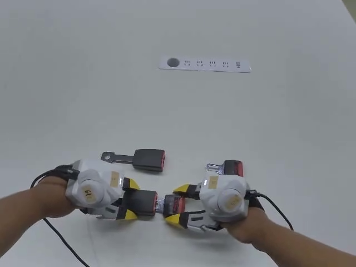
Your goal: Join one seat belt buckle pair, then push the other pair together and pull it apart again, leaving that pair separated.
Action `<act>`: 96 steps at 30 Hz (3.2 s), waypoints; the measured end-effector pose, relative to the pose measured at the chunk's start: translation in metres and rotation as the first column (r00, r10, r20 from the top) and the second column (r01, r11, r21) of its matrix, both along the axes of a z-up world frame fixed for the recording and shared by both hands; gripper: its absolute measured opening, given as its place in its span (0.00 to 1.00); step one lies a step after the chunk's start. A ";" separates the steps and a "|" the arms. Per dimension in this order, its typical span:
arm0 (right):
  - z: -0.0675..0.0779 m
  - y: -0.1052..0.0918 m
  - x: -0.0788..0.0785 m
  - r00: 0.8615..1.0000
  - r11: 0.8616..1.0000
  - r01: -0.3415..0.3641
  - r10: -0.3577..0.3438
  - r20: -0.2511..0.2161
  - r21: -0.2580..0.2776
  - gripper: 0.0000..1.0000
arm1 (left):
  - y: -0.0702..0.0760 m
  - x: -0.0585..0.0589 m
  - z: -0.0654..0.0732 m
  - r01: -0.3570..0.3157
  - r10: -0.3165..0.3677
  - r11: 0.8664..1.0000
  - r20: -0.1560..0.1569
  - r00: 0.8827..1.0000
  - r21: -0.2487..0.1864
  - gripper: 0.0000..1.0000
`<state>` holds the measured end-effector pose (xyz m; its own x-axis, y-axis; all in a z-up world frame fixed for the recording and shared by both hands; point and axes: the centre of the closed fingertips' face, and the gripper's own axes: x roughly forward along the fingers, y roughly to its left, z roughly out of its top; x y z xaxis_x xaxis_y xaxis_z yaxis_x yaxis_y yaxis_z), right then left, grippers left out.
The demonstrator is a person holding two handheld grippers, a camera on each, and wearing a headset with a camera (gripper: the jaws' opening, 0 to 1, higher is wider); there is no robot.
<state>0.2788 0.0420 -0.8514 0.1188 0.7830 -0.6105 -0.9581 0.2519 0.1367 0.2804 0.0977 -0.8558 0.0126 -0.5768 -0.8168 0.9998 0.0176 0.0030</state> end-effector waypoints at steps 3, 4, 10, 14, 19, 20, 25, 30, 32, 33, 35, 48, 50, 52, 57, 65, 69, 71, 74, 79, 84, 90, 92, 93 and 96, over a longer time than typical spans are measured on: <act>0.000 0.014 -0.001 1.000 1.000 -0.002 0.002 0.003 -0.014 0.35 | -0.001 -0.001 -0.001 0.022 -0.022 1.000 -0.003 1.000 0.014 0.33; -0.001 0.011 -0.001 1.000 1.000 -0.003 0.004 0.004 -0.030 0.35 | 0.000 0.000 -0.001 0.023 -0.023 1.000 -0.005 1.000 0.015 0.33; -0.002 0.011 -0.001 1.000 0.999 -0.003 0.003 0.004 -0.050 0.35 | 0.000 0.001 0.000 0.028 -0.028 0.999 -0.003 1.000 0.019 0.33; -0.002 0.010 -0.002 1.000 0.998 -0.007 0.008 0.006 -0.058 0.35 | -0.001 0.000 0.001 0.031 -0.031 0.999 -0.002 1.000 0.020 0.33; -0.002 0.008 -0.002 1.000 0.999 -0.001 0.002 0.009 -0.047 0.36 | 0.001 0.000 0.001 0.035 -0.035 0.999 -0.010 0.999 0.002 0.34; -0.002 0.009 -0.003 1.000 0.999 -0.006 0.006 0.017 -0.050 0.35 | 0.002 0.000 0.001 0.032 -0.032 0.999 -0.010 0.999 -0.007 0.34; -0.001 0.006 -0.004 1.000 0.999 -0.012 0.013 0.025 -0.042 0.35 | 0.002 0.001 0.002 0.019 -0.019 0.999 -0.012 1.000 -0.037 0.34; 0.001 0.006 -0.006 0.997 0.999 -0.023 0.026 0.073 -0.044 0.35 | 0.004 0.000 0.000 0.001 -0.001 0.998 -0.012 1.000 -0.056 0.34; 0.001 0.006 -0.006 0.997 0.999 -0.019 0.021 0.070 -0.036 0.35 | 0.005 0.000 0.000 -0.019 0.017 0.997 -0.019 1.000 -0.076 0.34; 0.001 0.005 -0.005 0.997 0.999 -0.023 0.026 0.076 -0.036 0.35 | 0.004 0.000 0.000 -0.017 0.015 0.997 -0.018 1.000 -0.078 0.34; 0.001 0.005 -0.004 0.997 0.999 -0.024 0.026 0.070 -0.032 0.35 | 0.005 0.000 -0.001 -0.006 0.004 0.997 -0.019 1.000 -0.077 0.34; 0.002 0.005 -0.003 0.997 1.000 -0.006 0.006 0.078 0.000 0.35 | 0.003 -0.002 -0.001 -0.004 0.001 0.994 -0.028 1.000 -0.105 0.33; 0.001 0.004 -0.003 0.997 1.000 0.002 -0.002 0.074 0.006 0.35 | 0.003 -0.002 0.000 -0.001 -0.002 0.994 -0.029 1.000 -0.106 0.33; 0.001 0.004 -0.002 0.997 1.000 0.006 -0.006 0.077 0.009 0.35 | 0.003 -0.002 0.000 0.000 -0.003 0.994 -0.031 1.000 -0.107 0.33; 0.002 0.003 -0.002 0.997 1.000 0.019 -0.021 0.071 0.019 0.35 | 0.002 -0.002 0.001 0.001 -0.005 0.994 -0.029 1.000 -0.112 0.33; 0.002 0.003 -0.002 0.997 0.999 0.035 -0.037 0.065 0.033 0.35 | 0.000 -0.003 0.003 -0.013 0.010 0.992 -0.031 0.999 -0.122 0.33; 0.002 0.004 -0.002 0.997 0.999 0.036 -0.039 0.066 0.037 0.35 | 0.000 -0.003 0.004 -0.026 0.022 0.992 -0.033 0.999 -0.123 0.34; 0.002 0.004 -0.003 0.997 0.999 0.031 -0.033 0.068 0.033 0.35 | -0.001 -0.003 0.005 -0.026 0.022 0.992 -0.033 0.999 -0.120 0.34; 0.003 0.006 -0.003 0.997 1.000 0.018 -0.019 0.073 0.016 0.36 | -0.002 -0.004 0.005 -0.020 0.017 0.994 -0.032 0.999 -0.105 0.34; 0.007 0.001 -0.003 0.991 0.999 -0.009 0.013 0.137 -0.035 0.38 | -0.006 -0.007 0.006 -0.023 0.020 0.997 -0.032 0.999 -0.067 0.35; 0.039 -0.009 0.016 0.982 0.983 0.162 -0.170 0.087 0.092 0.70 | 0.000 -0.006 0.009 -0.063 0.063 0.998 0.016 0.998 -0.011 0.41; 0.045 -0.053 0.028 0.973 0.976 0.214 -0.217 0.081 0.049 0.85 | -0.005 0.018 0.059 -0.222 0.242 0.952 0.073 0.968 -0.209 0.58; 0.051 -0.066 0.035 0.970 0.974 0.215 -0.221 0.099 0.069 0.85 | -0.002 0.026 0.066 -0.236 0.259 0.949 0.088 0.962 -0.212 0.61; 0.053 -0.072 0.038 0.969 0.973 0.220 -0.227 0.100 0.069 0.85 | 0.000 0.030 0.068 -0.231 0.255 0.951 0.101 0.962 -0.207 0.63; 0.054 -0.094 0.054 0.964 0.969 0.241 -0.245 0.102 0.050 0.82 | 0.003 0.047 0.072 -0.236 0.263 0.950 0.114 0.958 -0.204 0.65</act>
<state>0.3328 -0.0523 -0.7972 0.3709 0.7445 -0.5551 -0.8783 0.4754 0.0508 0.3271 0.1004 -0.7833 0.2809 -0.6825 -0.6748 0.9532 0.2801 0.1135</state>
